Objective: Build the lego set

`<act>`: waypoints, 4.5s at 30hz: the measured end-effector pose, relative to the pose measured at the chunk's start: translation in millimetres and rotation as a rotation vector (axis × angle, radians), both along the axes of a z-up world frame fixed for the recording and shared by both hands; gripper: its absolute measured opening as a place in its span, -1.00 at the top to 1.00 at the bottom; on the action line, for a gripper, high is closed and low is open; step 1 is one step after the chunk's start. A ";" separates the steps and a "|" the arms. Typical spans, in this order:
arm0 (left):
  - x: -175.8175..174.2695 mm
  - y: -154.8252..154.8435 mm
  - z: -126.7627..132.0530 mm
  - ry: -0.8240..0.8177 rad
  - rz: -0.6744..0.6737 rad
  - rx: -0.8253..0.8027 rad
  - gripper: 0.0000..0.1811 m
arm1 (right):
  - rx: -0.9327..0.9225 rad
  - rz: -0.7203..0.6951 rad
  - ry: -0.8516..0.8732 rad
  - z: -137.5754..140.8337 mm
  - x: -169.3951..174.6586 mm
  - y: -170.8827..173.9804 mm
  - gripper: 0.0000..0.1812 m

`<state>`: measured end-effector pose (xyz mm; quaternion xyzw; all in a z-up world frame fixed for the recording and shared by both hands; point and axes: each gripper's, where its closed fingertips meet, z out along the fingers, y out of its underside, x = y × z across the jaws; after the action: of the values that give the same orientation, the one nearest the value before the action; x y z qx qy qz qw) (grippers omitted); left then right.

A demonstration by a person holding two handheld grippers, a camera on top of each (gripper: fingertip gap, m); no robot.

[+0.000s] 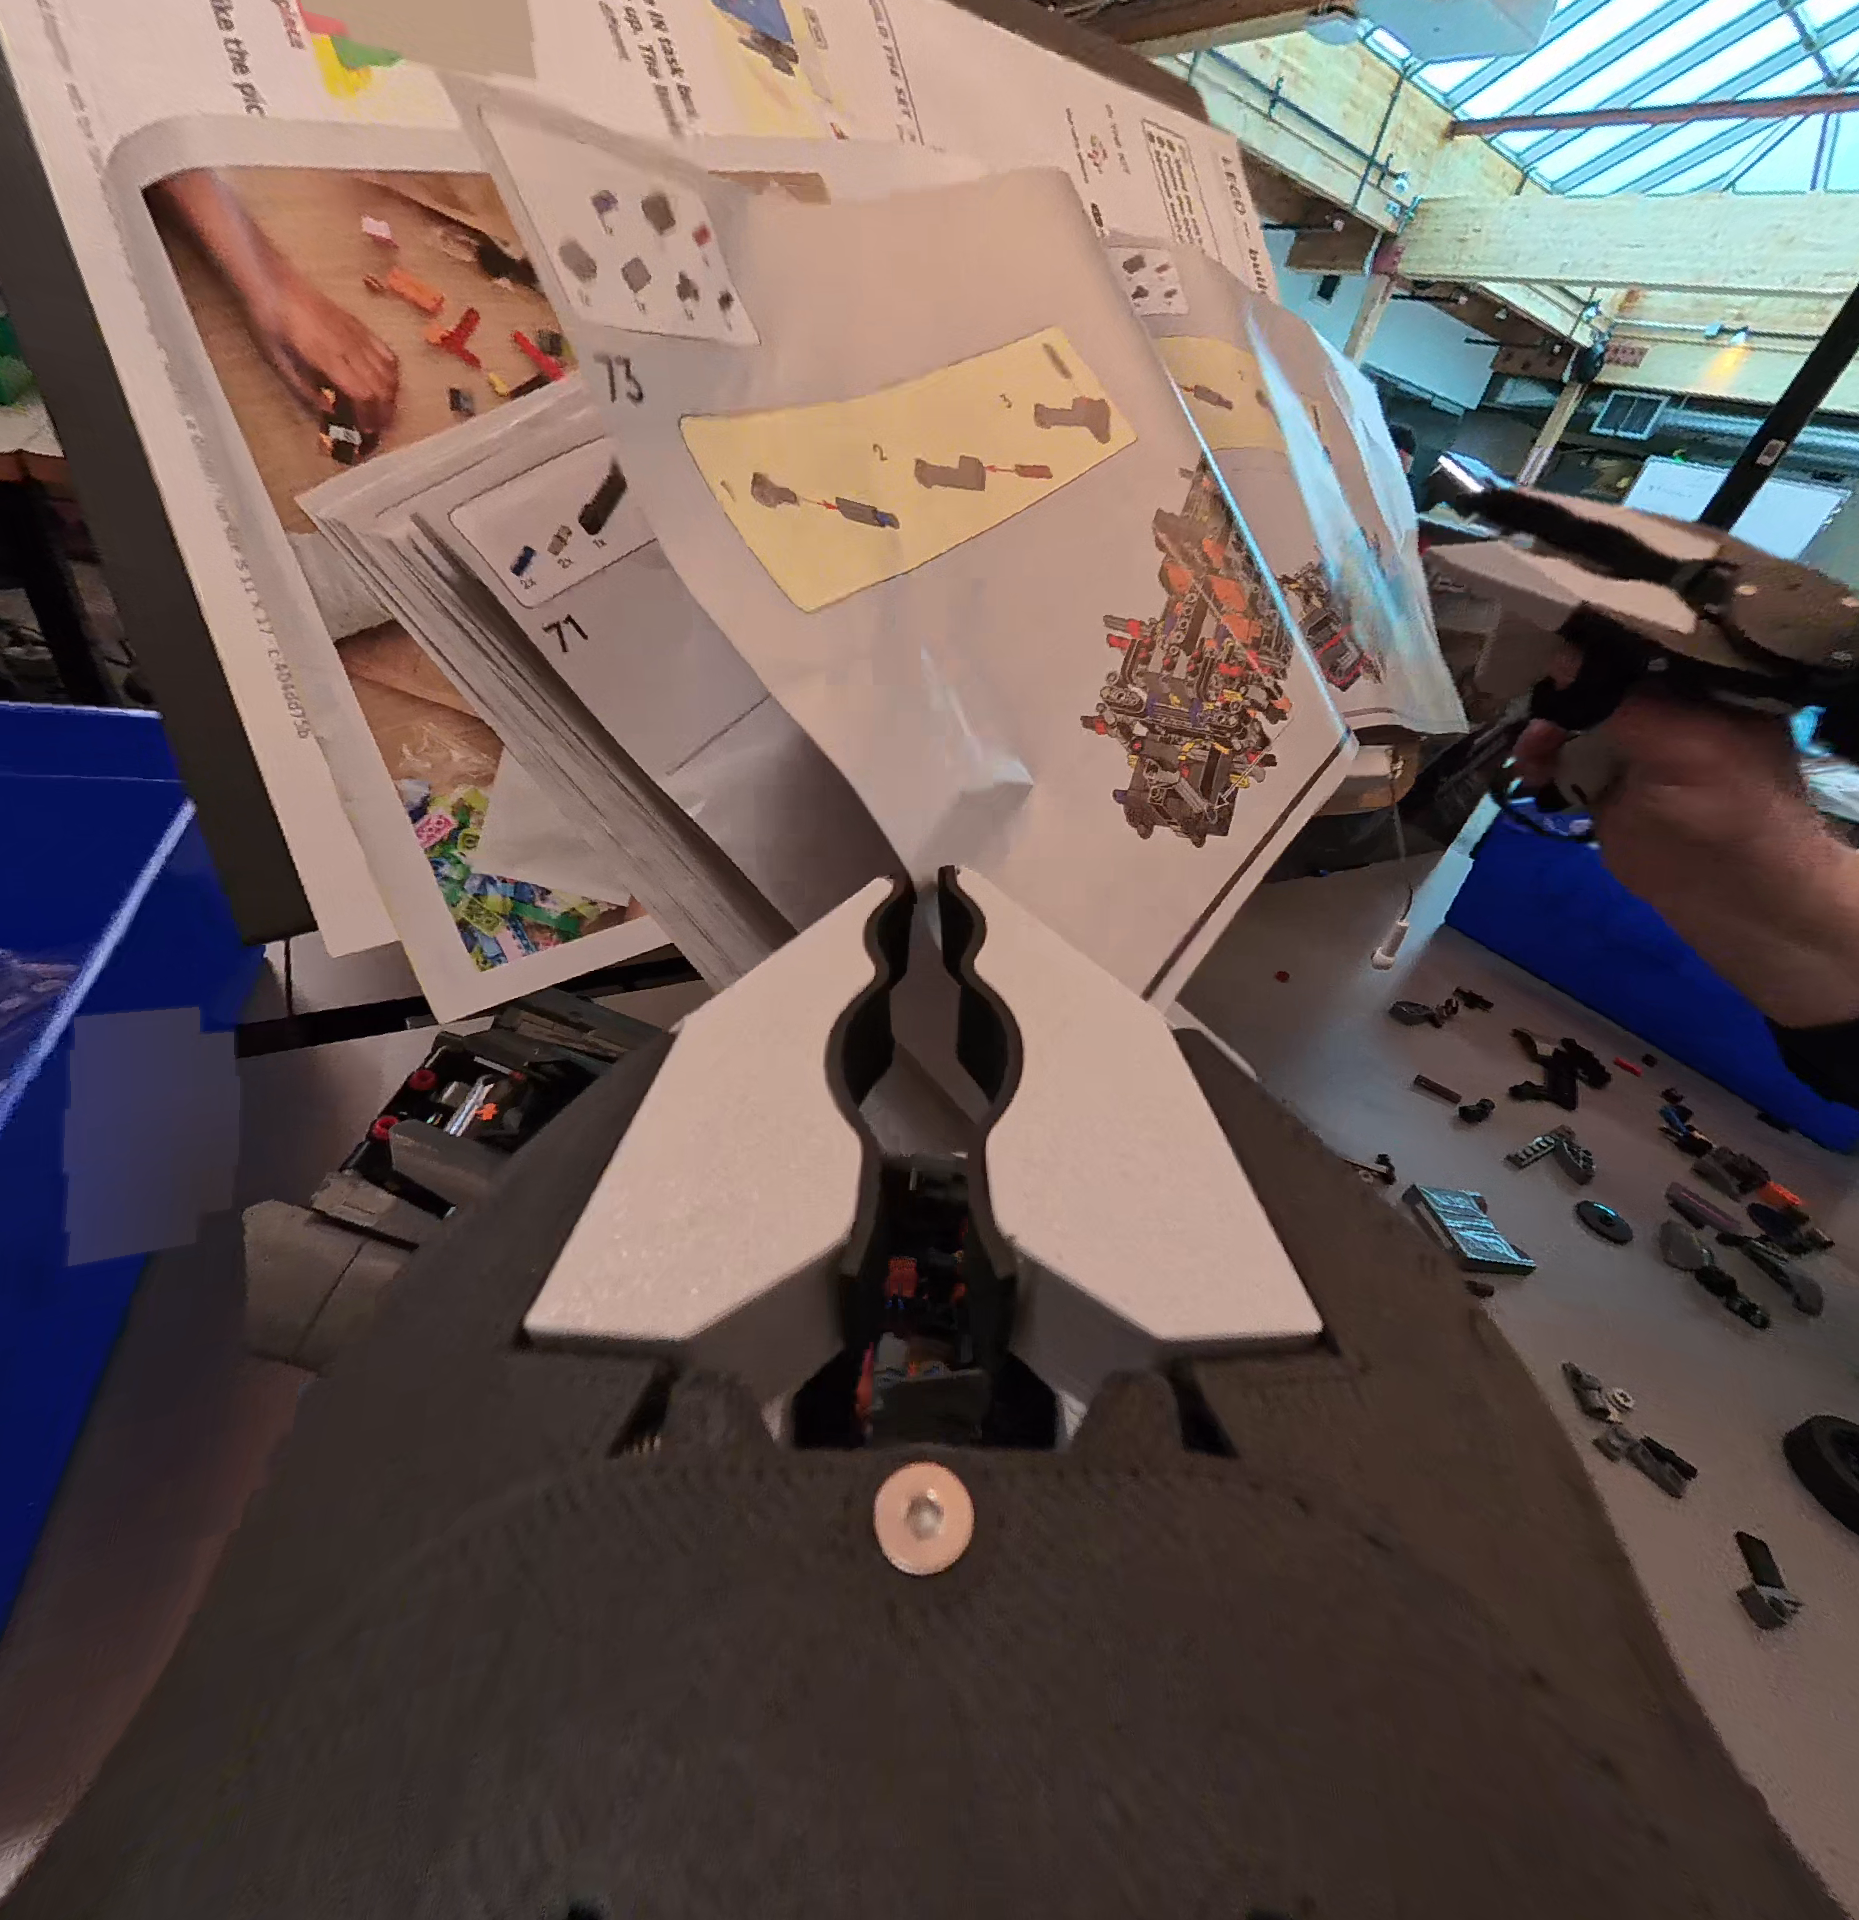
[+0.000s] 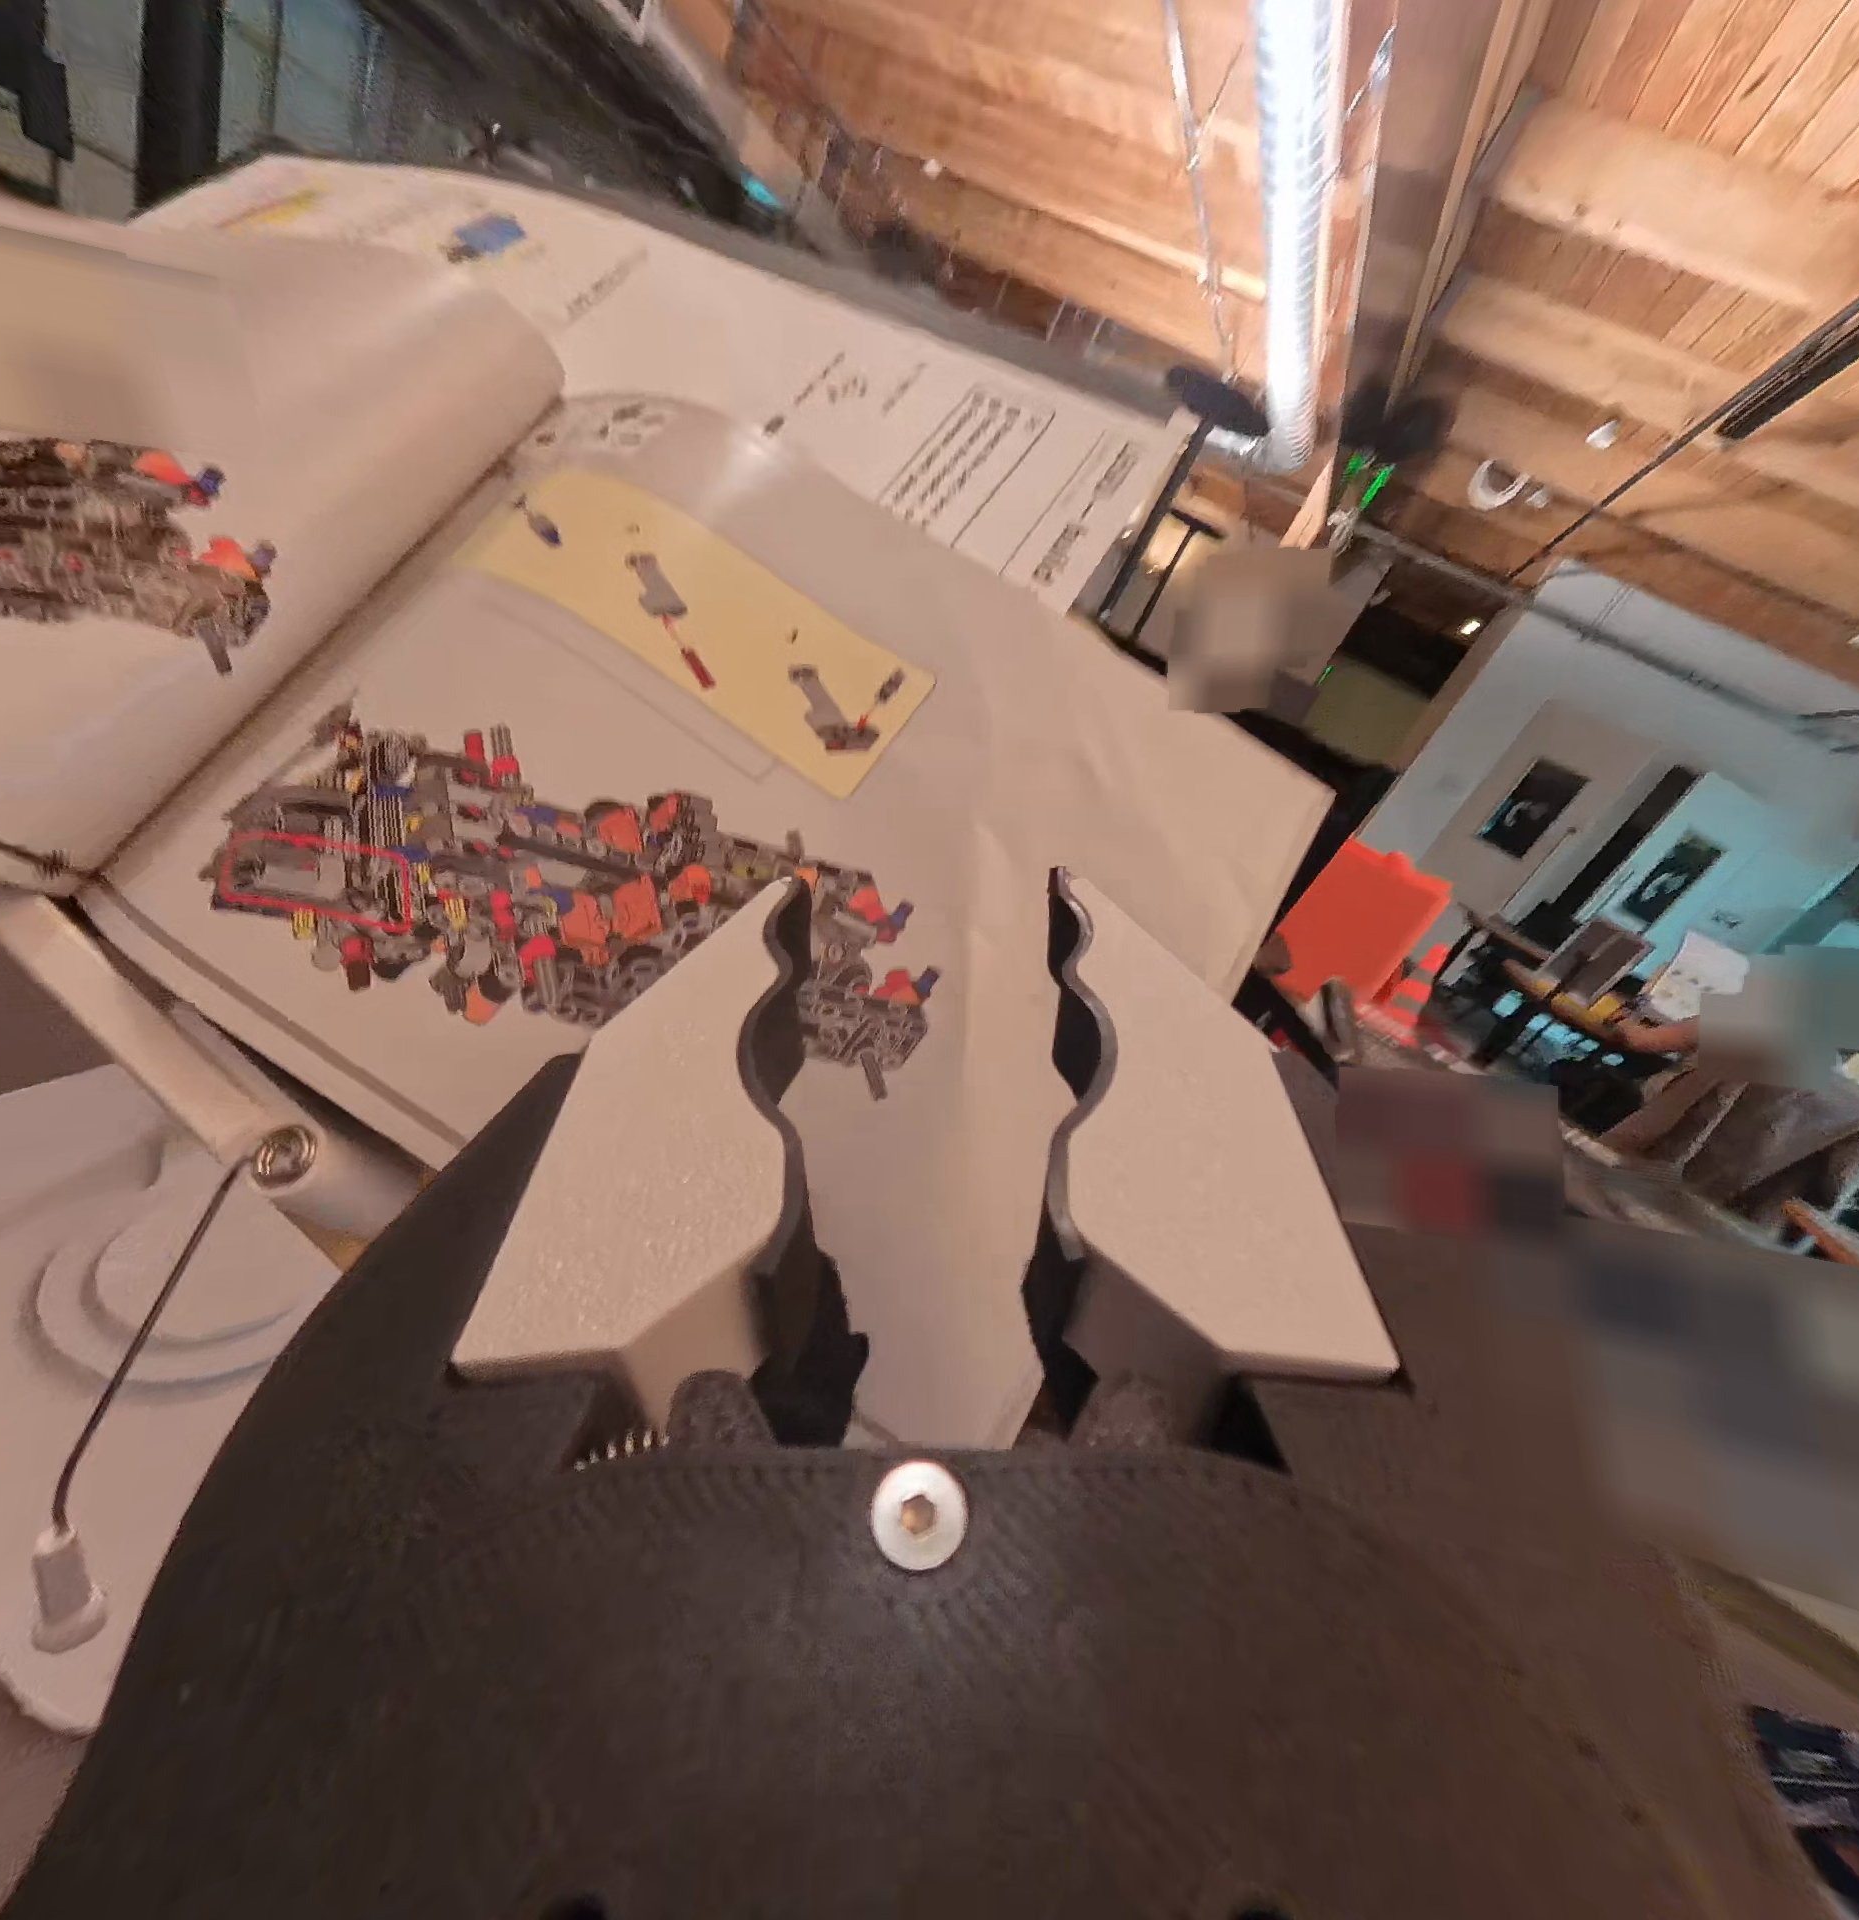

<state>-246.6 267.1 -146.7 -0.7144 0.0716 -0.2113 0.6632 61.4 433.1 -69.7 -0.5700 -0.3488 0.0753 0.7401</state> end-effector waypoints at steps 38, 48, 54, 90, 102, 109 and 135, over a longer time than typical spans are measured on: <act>64.9 -86.2 -167.6 0.669 -0.221 -0.487 0.82 | 0.239 0.688 -0.918 -179.0 -206.4 -221.5 0.74; 66.3 -79.9 -177.4 0.691 -0.215 -0.485 0.94 | 0.181 0.679 -0.907 -183.2 -212.4 -211.4 0.96; 66.3 -78.3 -177.9 0.687 -0.215 -0.469 0.95 | 0.059 0.687 -0.845 -180.8 -212.5 -205.8 0.93; 70.6 -78.4 -186.5 0.679 -0.281 -0.454 0.94 | -0.598 0.832 -1.236 -179.6 -189.6 -270.4 1.00; 73.8 -79.0 -187.4 0.723 -0.278 -0.436 0.94 | -0.821 0.516 -0.571 -222.3 -193.6 -249.2 0.89; 73.7 -78.6 -187.8 0.749 -0.300 -0.414 0.94 | -0.841 0.550 -0.429 -233.6 -210.7 -245.8 0.88; 67.2 -76.2 -187.3 0.808 -0.313 -0.367 0.97 | -0.792 0.517 -0.443 -242.1 -211.1 -240.5 0.95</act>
<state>-179.4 191.0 -334.0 -0.8254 0.3924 -0.0231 0.4052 -149.7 192.6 -311.7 -0.7039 -0.5710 0.2595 0.3335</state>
